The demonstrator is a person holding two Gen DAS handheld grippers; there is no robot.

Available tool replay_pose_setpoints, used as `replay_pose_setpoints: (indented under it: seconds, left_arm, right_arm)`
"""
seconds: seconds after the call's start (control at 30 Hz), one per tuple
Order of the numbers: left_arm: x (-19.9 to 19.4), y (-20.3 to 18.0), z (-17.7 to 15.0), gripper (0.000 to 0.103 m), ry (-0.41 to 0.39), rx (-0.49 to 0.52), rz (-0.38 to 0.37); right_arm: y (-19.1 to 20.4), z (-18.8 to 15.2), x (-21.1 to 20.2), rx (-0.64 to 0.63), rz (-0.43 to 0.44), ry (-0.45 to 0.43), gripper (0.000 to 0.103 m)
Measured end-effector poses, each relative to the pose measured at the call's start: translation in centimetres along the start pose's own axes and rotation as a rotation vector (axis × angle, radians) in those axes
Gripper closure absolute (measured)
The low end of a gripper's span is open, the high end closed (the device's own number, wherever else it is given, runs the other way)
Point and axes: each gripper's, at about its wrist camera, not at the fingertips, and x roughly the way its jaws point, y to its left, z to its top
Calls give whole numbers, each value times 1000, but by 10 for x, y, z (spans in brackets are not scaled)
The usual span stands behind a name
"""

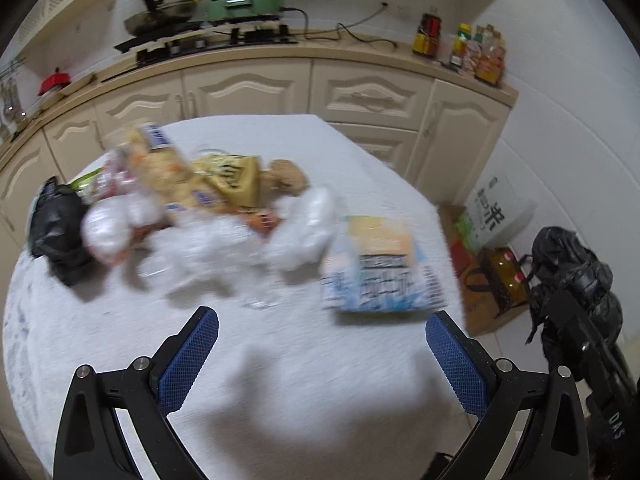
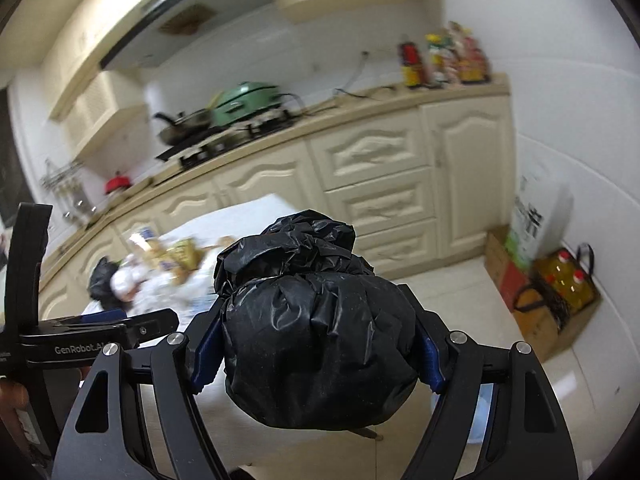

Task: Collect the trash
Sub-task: 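Grasp the white milk carton with the left gripper while the right gripper carries the black bag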

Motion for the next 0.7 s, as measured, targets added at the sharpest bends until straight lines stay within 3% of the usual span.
replay_pose_setpoints:
  seconds: [0.1, 0.3, 0.37, 0.43, 0.7]
  left_arm:
    - [19, -22, 12, 1, 11, 18, -11]
    - [71, -37, 26, 1, 81, 38, 90]
    - [84, -36, 25, 14, 111, 26, 100]
    - [85, -31, 24, 23, 87, 7, 84]
    - [51, -24, 7, 23, 8, -43, 10]
  right_arm:
    - [-27, -1, 1, 40, -22, 9, 25]
    - [-58, -4, 11, 78, -21, 28, 25]
    - [-63, -7, 12, 87, -15, 35, 25]
    - [-66, -10, 16, 91, -8, 45, 25]
    - [-81, -22, 22, 113, 23, 66, 25]
